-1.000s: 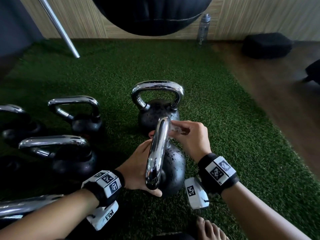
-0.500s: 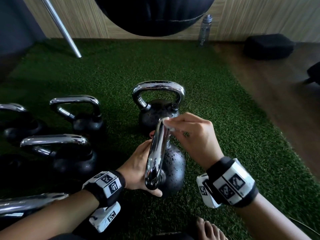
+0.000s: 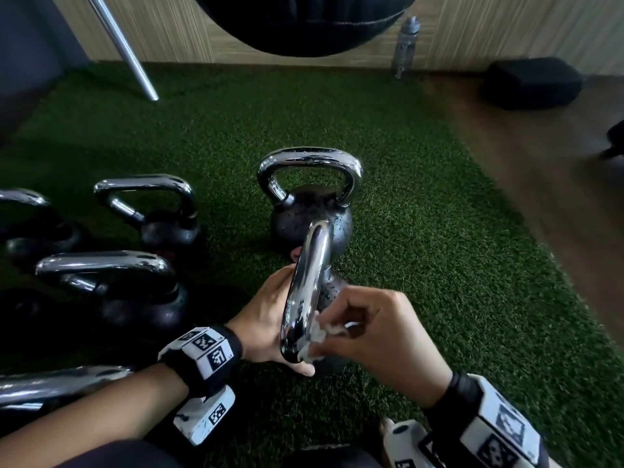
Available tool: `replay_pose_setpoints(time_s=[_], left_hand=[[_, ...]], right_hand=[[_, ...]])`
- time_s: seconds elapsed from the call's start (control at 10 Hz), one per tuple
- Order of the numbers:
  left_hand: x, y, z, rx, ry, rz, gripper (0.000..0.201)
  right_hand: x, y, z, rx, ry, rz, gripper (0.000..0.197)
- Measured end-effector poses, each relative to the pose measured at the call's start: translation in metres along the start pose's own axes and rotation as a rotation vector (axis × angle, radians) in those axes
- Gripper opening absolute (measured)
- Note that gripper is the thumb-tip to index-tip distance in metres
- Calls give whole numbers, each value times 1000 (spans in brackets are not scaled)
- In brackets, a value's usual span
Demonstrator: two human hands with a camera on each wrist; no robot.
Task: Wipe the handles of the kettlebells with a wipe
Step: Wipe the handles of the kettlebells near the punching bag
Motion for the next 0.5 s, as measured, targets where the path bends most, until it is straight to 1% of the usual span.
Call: replay_pose_setpoints(time_s=[0.1, 0.2, 0.3, 0.4, 0.5], left_hand=[[1, 5, 3, -15, 6, -10, 134], [1, 4, 3, 54, 39, -54, 140], [1, 6, 4, 37, 45, -38, 143], [1, 12, 3, 11, 32, -12, 124], [2, 12, 5, 28, 3, 8, 134]], right_hand=[[1, 4, -2, -6, -27, -25, 26], [2, 7, -6, 21, -40, -6, 28], [0, 21, -15, 132, -23, 47, 24], [-2, 32, -19, 251, -54, 114, 19], [-11, 29, -10, 302, -78, 132, 15]])
Point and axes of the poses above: each hand's wrist, its own x-axis away from the middle knuckle, its own z-axis out of the back of the hand, y = z × x, the point moved 3 cm from there along -x, towards the middle knuckle, and after that the axes turned 3 degrees about -z, right-handed, at the moved point
